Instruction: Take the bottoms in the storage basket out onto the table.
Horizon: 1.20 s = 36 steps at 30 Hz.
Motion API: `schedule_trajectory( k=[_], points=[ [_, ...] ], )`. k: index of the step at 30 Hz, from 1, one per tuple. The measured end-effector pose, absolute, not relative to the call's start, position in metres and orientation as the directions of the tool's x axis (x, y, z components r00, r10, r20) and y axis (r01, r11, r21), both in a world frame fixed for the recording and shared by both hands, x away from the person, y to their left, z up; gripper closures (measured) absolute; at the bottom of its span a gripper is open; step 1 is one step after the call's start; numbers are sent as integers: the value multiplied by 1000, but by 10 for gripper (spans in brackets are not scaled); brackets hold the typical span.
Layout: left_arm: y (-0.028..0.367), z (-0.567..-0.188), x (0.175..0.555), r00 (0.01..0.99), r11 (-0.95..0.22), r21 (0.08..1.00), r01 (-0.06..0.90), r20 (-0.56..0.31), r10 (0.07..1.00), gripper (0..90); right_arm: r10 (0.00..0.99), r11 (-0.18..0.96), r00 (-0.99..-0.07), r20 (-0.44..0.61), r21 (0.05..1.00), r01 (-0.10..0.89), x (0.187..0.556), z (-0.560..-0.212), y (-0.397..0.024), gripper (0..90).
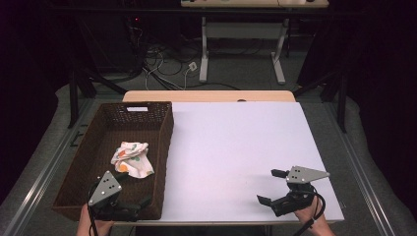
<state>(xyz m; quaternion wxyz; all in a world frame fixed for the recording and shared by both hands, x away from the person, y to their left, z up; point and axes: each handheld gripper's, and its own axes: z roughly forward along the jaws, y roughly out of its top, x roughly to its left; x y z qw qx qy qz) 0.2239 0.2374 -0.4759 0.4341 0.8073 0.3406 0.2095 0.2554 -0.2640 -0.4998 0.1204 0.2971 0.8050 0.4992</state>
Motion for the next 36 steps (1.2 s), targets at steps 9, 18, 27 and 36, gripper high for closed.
schedule_trajectory(
  k=[9, 18, 27, 36],
  points=[
    [237, -475, 224, 687, -395, 840, 371, 38, 726, 2, 604, 322, -790, 107, 874, 365, 256, -500, -264, 0],
    [240, -466, 227, 687, -388, 834, 391, 15, 726, 2, 602, 329, -791, 108, 869, 369, 256, -500, -264, 0],
    [245, -457, 236, 675, -357, 829, 431, -33, 737, 2, 605, 328, -787, 122, 862, 386, 258, -503, -264, 0],
    [239, -458, 247, 687, -398, 788, 470, -43, 725, 2, 611, 308, -779, 139, 865, 396, 258, -502, -264, 0]
  ],
)
